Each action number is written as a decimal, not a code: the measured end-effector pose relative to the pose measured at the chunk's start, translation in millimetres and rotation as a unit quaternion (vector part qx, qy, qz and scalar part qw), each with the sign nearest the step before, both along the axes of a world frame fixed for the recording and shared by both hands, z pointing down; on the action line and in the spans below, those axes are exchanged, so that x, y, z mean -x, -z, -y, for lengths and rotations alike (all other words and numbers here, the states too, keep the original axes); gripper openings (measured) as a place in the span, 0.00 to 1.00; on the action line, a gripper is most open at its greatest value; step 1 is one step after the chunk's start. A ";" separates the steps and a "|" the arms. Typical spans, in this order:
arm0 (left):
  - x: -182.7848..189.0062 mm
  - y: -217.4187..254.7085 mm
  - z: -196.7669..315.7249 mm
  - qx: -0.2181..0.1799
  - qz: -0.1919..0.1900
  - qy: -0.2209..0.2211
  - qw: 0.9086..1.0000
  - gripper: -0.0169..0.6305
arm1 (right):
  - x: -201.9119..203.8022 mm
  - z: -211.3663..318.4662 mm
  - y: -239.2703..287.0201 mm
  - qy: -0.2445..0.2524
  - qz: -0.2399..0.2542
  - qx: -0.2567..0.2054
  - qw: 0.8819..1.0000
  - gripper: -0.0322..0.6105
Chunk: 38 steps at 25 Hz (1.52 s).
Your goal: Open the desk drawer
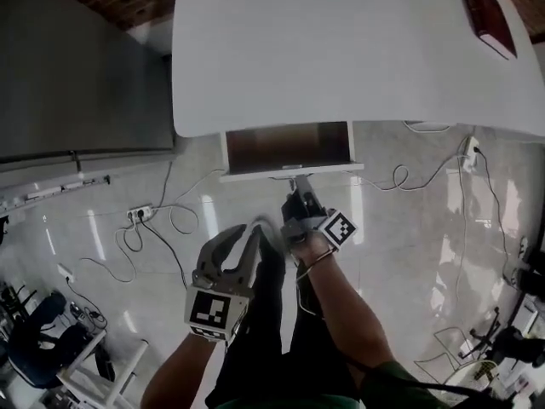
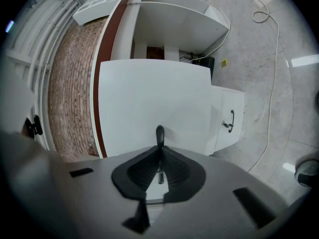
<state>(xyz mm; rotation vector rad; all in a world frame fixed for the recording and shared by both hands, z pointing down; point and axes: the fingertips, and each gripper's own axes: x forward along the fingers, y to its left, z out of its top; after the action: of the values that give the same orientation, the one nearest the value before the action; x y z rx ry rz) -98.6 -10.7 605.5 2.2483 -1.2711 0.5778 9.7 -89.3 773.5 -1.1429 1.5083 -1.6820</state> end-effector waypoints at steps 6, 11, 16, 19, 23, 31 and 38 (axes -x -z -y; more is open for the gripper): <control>-2.0 -2.7 -0.9 0.005 0.004 -0.008 1.000 0.14 | -1.5 -5.6 -11.7 0.001 0.003 0.016 1.000 0.09; -0.1 -5.0 -0.2 0.007 0.006 -0.009 1.000 0.14 | -1.4 -11.4 -25.5 0.013 -0.010 0.033 0.999 0.09; 0.1 -6.8 0.6 0.009 0.005 -0.009 1.000 0.14 | -1.6 -16.0 -37.7 0.020 -0.017 0.047 0.999 0.08; 1.6 -9.5 1.1 0.011 0.007 -0.010 1.000 0.14 | -1.1 -17.5 -46.7 0.023 -0.019 0.058 0.998 0.08; 4.9 -12.9 2.2 0.011 0.008 -0.007 1.000 0.14 | 3.8 -12.3 -51.7 0.022 0.005 0.037 0.999 0.08; 1.5 -13.3 -0.7 0.033 0.003 -0.007 0.999 0.14 | 2.8 -16.2 -66.2 0.029 -0.006 0.049 0.998 0.08; 2.1 -19.9 -7.5 0.039 0.003 -0.008 0.999 0.14 | 2.1 -17.9 -71.8 0.032 -0.015 0.051 0.998 0.08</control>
<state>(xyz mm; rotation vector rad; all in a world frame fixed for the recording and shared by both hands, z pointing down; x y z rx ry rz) -100.7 -3.2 625.4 2.1964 -1.2130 0.6286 7.5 -71.5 845.3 -1.1893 1.5073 -1.8104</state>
